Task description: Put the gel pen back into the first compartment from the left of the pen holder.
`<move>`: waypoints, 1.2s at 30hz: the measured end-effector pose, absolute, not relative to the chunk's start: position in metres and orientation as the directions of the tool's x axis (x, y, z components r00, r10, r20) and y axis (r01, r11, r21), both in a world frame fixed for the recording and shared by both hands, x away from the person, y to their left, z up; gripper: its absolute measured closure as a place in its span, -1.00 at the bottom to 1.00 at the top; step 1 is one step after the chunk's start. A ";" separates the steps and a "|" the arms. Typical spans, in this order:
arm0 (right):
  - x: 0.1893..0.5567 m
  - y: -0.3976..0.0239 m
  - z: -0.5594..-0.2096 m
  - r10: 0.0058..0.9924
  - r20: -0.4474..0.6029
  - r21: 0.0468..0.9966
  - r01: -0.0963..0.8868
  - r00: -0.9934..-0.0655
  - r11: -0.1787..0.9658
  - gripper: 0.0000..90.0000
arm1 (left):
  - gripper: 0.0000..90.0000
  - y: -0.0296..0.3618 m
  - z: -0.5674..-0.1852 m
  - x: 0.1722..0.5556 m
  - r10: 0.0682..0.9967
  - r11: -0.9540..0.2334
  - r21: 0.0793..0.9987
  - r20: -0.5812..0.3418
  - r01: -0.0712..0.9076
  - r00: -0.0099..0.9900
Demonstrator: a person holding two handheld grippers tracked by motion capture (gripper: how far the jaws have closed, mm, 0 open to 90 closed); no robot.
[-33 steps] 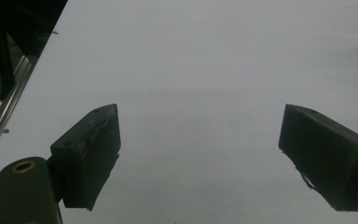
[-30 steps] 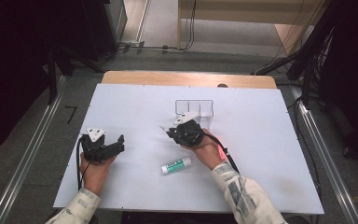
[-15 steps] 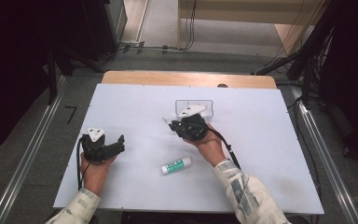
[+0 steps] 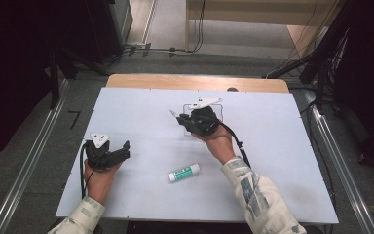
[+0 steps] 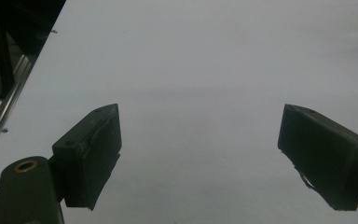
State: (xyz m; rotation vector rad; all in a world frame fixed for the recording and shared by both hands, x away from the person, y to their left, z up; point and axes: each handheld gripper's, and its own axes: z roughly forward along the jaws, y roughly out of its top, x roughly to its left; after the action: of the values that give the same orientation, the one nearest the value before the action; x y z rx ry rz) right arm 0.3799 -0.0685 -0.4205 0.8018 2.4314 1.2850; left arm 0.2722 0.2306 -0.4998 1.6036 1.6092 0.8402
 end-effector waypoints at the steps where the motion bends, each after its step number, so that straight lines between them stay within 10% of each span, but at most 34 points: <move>1: 0.381 -0.068 -0.419 0.591 0.015 0.825 0.344 -0.807 0.449 0.73 | -0.69 0.231 -0.500 0.272 0.999 0.021 0.840 -0.036 0.542 0.016; 36: 0.429 -0.055 -0.385 0.662 0.005 0.840 0.362 -0.750 0.404 0.73 | -0.69 0.231 -0.499 0.272 0.999 0.018 0.842 -0.037 0.540 0.025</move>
State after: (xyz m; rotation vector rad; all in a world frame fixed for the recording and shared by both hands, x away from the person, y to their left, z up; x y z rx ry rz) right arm 0.4293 -0.0548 -0.3855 0.8874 2.3364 1.2746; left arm 0.2720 0.2308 -0.4992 1.6063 1.5996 0.8359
